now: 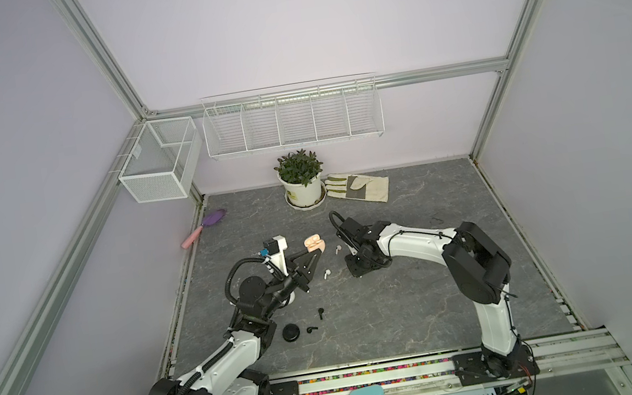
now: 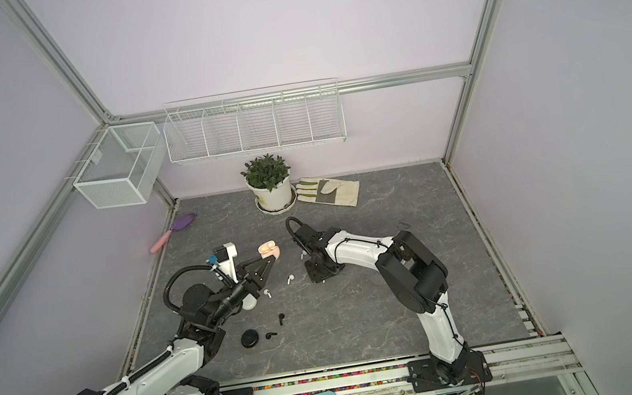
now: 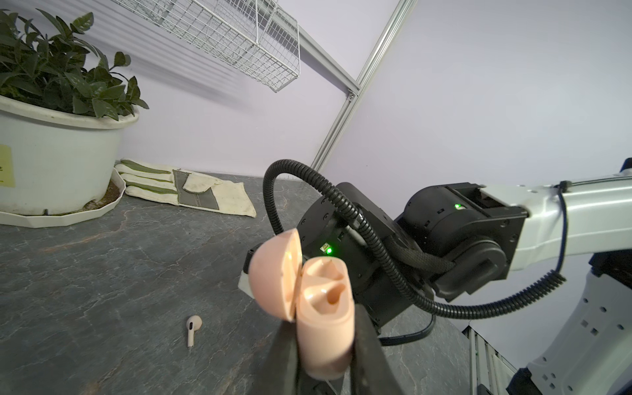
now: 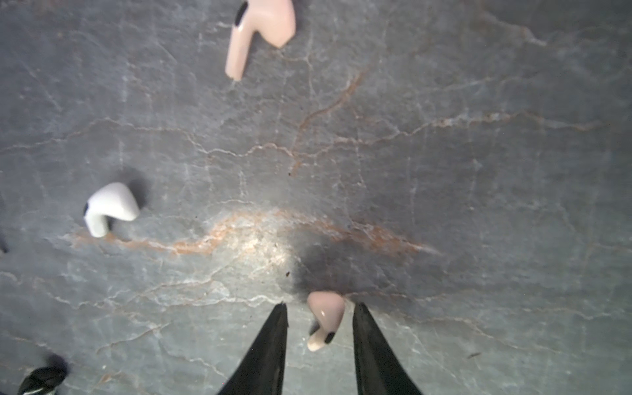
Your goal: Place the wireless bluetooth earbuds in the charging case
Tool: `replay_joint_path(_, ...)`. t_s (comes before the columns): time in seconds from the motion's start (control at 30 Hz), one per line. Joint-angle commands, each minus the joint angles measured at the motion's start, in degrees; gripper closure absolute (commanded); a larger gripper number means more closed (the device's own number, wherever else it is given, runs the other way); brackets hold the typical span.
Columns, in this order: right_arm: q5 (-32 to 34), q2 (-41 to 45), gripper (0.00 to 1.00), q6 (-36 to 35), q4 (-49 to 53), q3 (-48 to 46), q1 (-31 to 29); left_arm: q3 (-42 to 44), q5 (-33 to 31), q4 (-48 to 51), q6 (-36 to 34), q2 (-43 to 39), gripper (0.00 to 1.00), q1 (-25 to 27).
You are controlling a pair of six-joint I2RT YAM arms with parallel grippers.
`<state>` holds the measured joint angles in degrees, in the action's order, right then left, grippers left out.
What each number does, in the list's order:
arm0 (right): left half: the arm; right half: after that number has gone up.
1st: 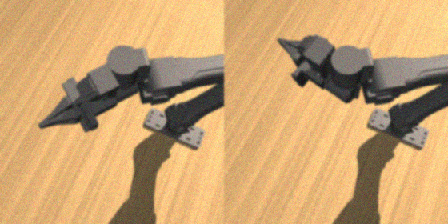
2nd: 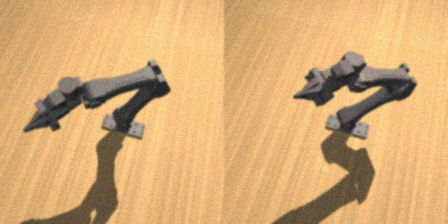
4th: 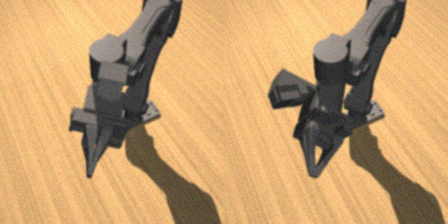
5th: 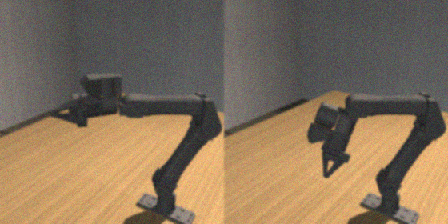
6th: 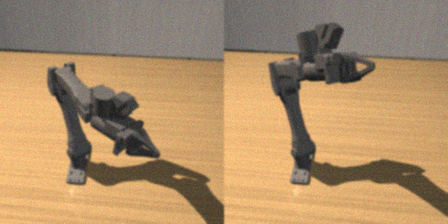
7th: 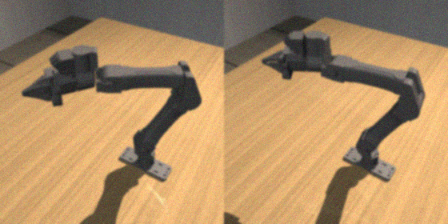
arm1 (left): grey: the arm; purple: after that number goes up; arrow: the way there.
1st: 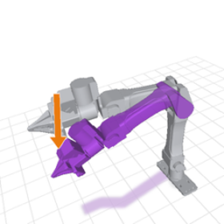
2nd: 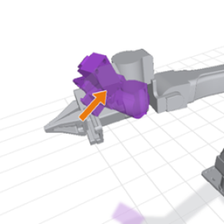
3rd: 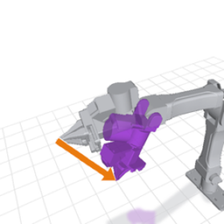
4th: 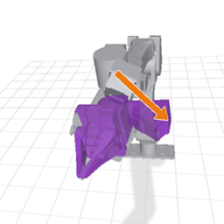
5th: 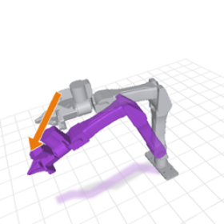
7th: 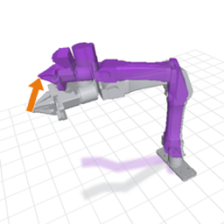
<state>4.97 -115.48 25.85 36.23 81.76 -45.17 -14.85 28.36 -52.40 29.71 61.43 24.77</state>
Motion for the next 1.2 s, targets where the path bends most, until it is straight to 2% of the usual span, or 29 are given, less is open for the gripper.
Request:
replay_joint_path(0.0, 1.2, -1.8, 0.65, -0.5, 1.8, 1.0, 0.3, 0.0, 0.0, -0.5, -0.2, 0.7, 1.00, 0.1)
replay_joint_path(0.3, 0.5, -3.1, 0.70, -0.4, 1.9, 1.8, 0.2, 0.1, -0.4, 1.0, -1.3, -0.3, 1.00, 0.2)
replay_joint_path(0.6, 2.7, -3.5, 0.74, 0.1, 3.8, 2.8, -0.9, 0.2, -0.7, 2.0, -1.9, -0.7, 1.00, 0.0)
replay_joint_path(1.17, 3.1, -3.1, 0.78, 1.0, 3.6, 3.0, -1.2, 0.1, -0.9, 2.5, -2.2, -1.3, 1.00, 0.1)
